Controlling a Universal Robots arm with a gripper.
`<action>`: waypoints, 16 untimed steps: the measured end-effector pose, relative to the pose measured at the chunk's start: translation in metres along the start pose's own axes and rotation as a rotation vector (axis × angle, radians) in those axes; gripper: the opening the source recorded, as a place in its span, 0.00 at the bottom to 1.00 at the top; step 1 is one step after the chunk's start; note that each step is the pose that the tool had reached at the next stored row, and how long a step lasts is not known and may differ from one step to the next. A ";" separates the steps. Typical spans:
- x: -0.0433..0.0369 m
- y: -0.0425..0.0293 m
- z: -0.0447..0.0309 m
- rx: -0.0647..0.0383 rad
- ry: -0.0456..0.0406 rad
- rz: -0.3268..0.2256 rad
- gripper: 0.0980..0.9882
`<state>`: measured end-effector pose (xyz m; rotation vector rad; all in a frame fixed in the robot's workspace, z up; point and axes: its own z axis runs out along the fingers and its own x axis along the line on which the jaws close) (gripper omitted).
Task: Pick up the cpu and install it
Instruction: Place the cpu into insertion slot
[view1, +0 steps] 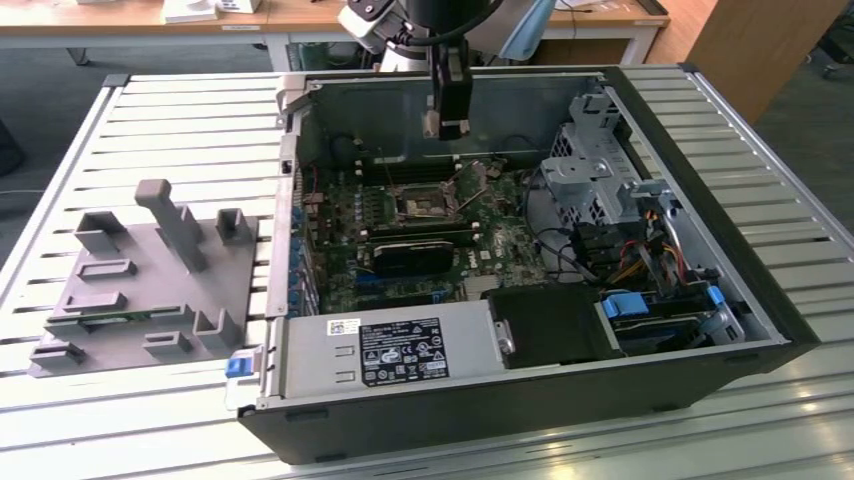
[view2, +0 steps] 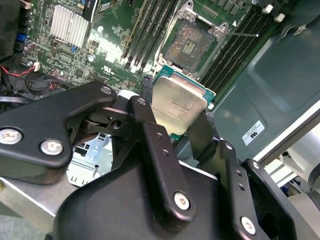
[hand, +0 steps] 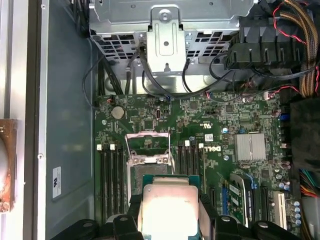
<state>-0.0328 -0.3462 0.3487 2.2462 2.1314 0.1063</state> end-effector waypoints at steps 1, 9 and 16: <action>0.0000 -0.0001 0.0006 0.000 0.0000 0.000 0.49; -0.0001 -0.0004 0.0047 0.000 -0.0001 0.000 0.49; -0.0002 -0.0007 0.0083 0.000 -0.0002 0.000 0.49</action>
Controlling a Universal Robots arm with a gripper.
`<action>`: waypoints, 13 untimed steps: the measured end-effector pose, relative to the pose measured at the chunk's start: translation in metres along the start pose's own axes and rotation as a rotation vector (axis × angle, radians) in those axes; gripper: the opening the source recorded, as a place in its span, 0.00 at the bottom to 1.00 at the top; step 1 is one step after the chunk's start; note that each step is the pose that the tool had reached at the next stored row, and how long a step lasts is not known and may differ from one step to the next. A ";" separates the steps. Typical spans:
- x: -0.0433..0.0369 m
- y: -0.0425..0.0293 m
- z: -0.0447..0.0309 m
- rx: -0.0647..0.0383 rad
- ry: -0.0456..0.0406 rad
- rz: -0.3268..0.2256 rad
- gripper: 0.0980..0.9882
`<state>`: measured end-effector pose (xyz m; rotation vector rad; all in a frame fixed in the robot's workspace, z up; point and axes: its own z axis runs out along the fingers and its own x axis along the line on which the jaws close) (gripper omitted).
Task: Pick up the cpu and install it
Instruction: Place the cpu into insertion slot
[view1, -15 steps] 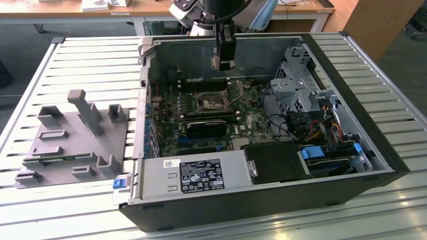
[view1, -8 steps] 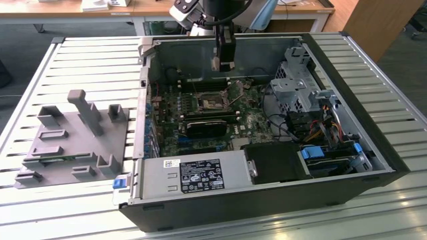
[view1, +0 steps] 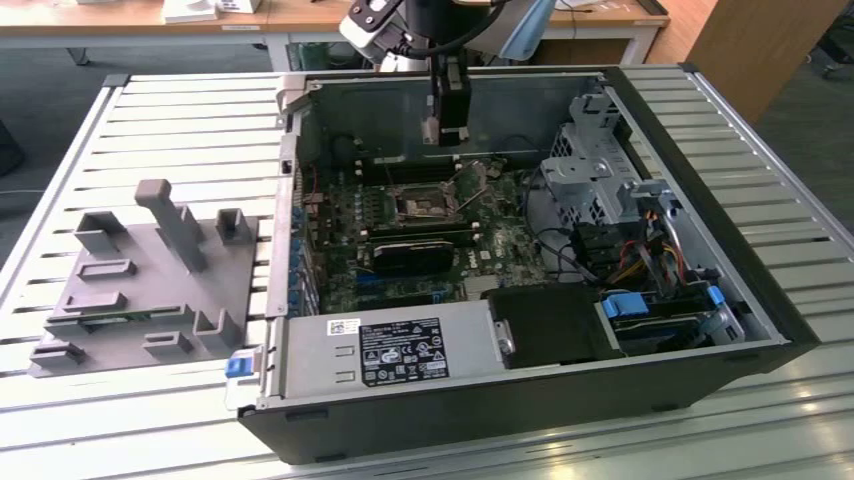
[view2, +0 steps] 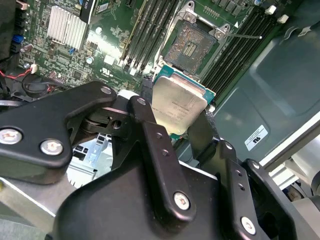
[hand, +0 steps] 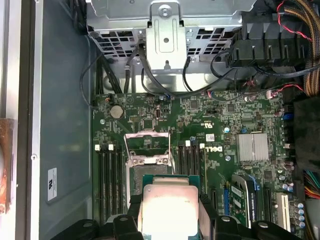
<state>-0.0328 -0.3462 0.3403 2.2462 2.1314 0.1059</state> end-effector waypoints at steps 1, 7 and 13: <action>0.0000 0.0000 0.0004 0.000 0.0000 0.000 0.49; -0.0001 -0.0003 0.0033 0.000 0.0000 0.000 0.49; -0.0001 -0.0005 0.0062 0.000 0.0001 0.000 0.49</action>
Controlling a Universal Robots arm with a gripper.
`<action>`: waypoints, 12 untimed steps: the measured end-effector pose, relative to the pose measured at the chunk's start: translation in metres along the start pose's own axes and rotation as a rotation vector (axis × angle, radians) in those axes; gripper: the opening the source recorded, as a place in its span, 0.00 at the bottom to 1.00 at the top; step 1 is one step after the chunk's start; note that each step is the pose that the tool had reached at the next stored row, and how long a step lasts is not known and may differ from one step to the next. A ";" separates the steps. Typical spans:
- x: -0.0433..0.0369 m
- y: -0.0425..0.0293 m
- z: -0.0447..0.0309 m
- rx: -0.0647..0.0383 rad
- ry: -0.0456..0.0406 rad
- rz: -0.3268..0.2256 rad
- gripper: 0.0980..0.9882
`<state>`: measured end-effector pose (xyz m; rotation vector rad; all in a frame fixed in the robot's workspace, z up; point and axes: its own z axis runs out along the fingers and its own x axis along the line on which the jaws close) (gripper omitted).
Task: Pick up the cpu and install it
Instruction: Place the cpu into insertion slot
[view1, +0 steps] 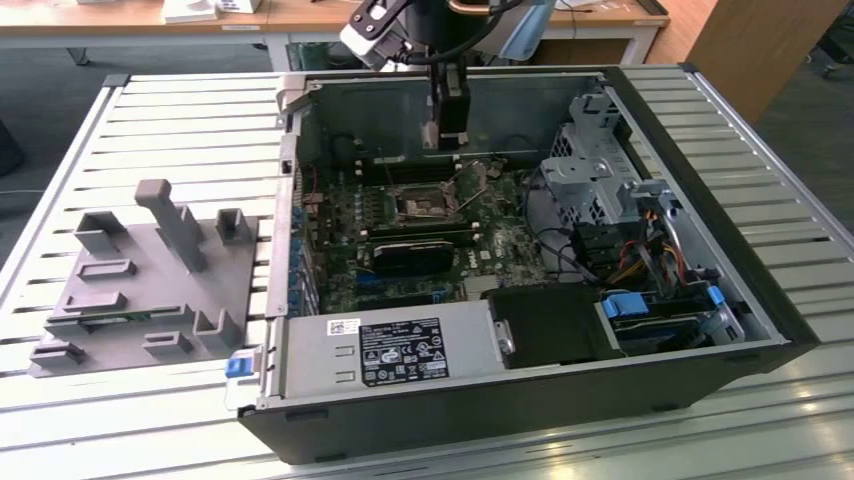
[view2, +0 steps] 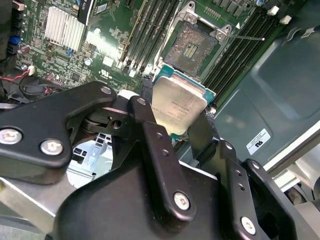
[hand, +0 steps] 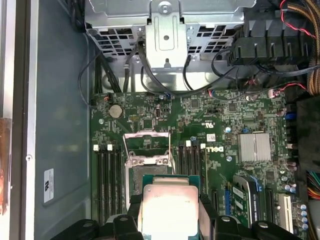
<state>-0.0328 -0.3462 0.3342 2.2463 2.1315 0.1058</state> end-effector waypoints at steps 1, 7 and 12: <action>0.0000 0.0000 0.0006 0.000 -0.0001 0.000 0.49; 0.0002 -0.0005 0.0059 0.000 -0.0003 -0.001 0.49; 0.0003 -0.0010 0.0098 0.001 0.0049 -0.067 0.49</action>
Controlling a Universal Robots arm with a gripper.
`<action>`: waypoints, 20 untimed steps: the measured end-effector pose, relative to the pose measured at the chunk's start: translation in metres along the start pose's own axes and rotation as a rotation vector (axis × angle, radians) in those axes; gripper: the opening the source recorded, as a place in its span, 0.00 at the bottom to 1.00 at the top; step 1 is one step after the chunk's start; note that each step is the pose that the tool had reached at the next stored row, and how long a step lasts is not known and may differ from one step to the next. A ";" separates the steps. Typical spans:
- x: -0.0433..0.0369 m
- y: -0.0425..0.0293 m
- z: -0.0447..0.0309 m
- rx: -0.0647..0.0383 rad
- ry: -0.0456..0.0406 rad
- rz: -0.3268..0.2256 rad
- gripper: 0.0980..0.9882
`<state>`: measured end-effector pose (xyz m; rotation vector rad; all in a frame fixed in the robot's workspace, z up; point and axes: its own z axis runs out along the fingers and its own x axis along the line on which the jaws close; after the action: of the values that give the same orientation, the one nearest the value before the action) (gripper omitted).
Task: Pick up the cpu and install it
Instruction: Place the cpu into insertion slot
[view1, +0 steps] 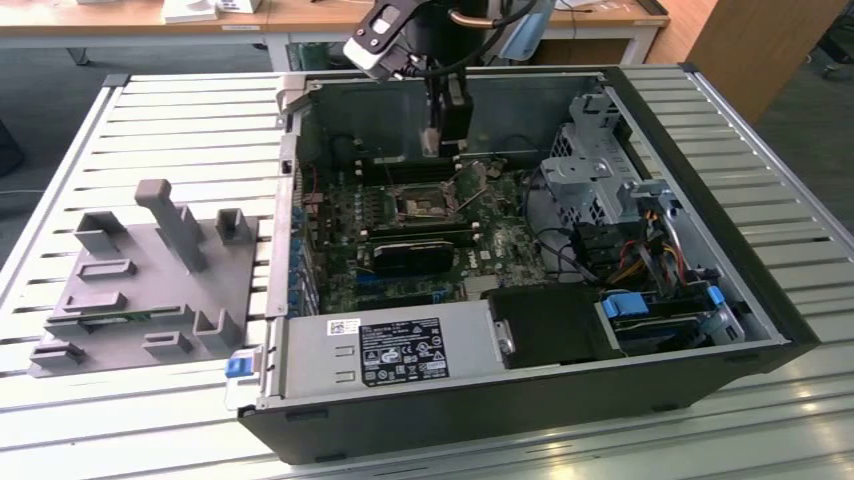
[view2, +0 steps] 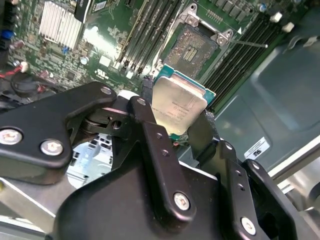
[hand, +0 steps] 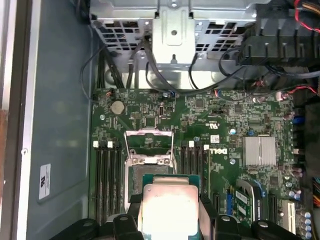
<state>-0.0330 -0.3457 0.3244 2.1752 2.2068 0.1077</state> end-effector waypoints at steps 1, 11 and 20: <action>0.0000 -0.0001 0.0005 0.000 0.0010 -0.013 0.49; 0.0001 -0.0009 0.0029 0.001 0.0022 -0.027 0.49; 0.0034 -0.0013 0.0084 0.001 0.0034 -0.043 0.49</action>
<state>-0.0337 -0.3422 0.3160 2.1280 2.2543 0.1092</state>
